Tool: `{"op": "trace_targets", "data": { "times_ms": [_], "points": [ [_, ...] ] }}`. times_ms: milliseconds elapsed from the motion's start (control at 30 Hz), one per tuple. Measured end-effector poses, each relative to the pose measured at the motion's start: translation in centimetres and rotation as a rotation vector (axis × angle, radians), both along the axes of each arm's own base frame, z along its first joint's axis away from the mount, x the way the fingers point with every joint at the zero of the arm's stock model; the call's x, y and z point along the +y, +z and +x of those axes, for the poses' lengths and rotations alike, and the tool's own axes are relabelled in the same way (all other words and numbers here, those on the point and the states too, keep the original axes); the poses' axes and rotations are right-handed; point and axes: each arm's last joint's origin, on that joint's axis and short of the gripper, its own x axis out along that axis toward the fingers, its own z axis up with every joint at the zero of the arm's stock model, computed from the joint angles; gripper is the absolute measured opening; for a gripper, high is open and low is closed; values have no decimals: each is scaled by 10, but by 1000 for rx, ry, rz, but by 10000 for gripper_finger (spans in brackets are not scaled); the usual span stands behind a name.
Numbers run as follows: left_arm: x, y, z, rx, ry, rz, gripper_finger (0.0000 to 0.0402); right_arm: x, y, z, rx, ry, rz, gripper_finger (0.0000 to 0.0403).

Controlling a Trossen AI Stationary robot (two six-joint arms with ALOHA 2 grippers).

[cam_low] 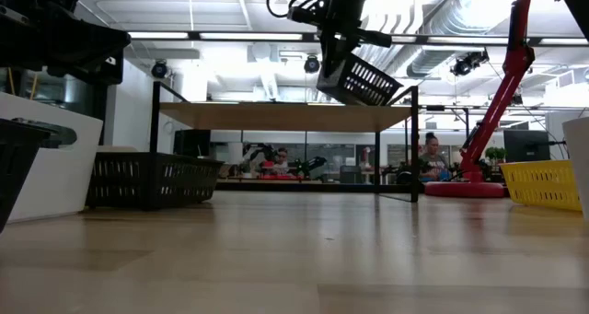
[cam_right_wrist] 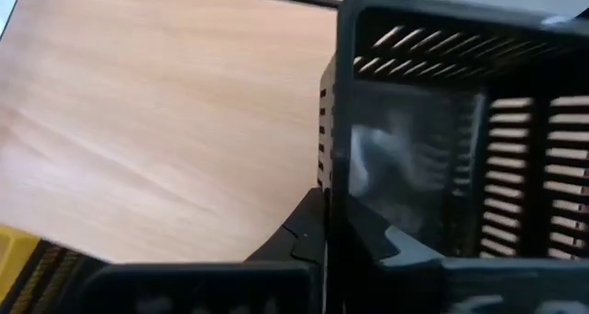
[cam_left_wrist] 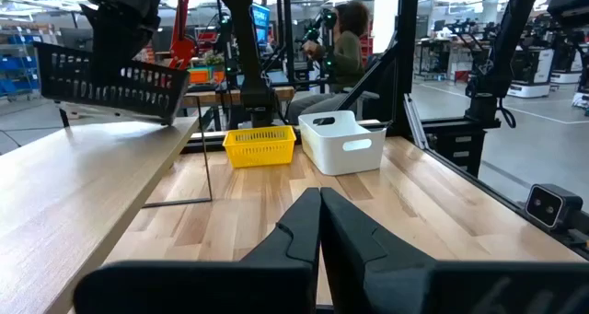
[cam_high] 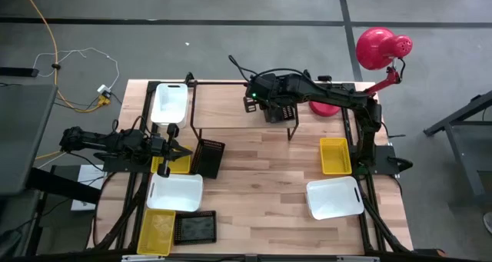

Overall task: Stack baskets on shelf by color
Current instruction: Put the top right black bin on the shelf

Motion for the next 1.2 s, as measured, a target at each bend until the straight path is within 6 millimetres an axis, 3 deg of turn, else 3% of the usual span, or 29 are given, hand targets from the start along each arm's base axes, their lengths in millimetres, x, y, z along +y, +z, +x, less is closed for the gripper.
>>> {"op": "trace_targets", "data": {
  "times_ms": [300, 433, 567, 767, 1200],
  "points": [
    [0, 0, 0, 0, 0, 0, 0, -1, 2, 0, -1, -5, -41, 137],
    [0, 0, 0, 0, 0, 0, 0, -1, 21, -3, 9, 51, -117, 192],
    [0, 0, 0, 0, 0, 0, 0, 1, 42, -16, 103, 108, -171, 221],
    [0, 0, 0, 0, 0, 0, 0, -6, 44, -39, 295, 123, -121, 221],
    [0, 0, 0, 0, 0, 0, 0, -53, 27, -43, 355, 155, 2, 172]
  ]
}}
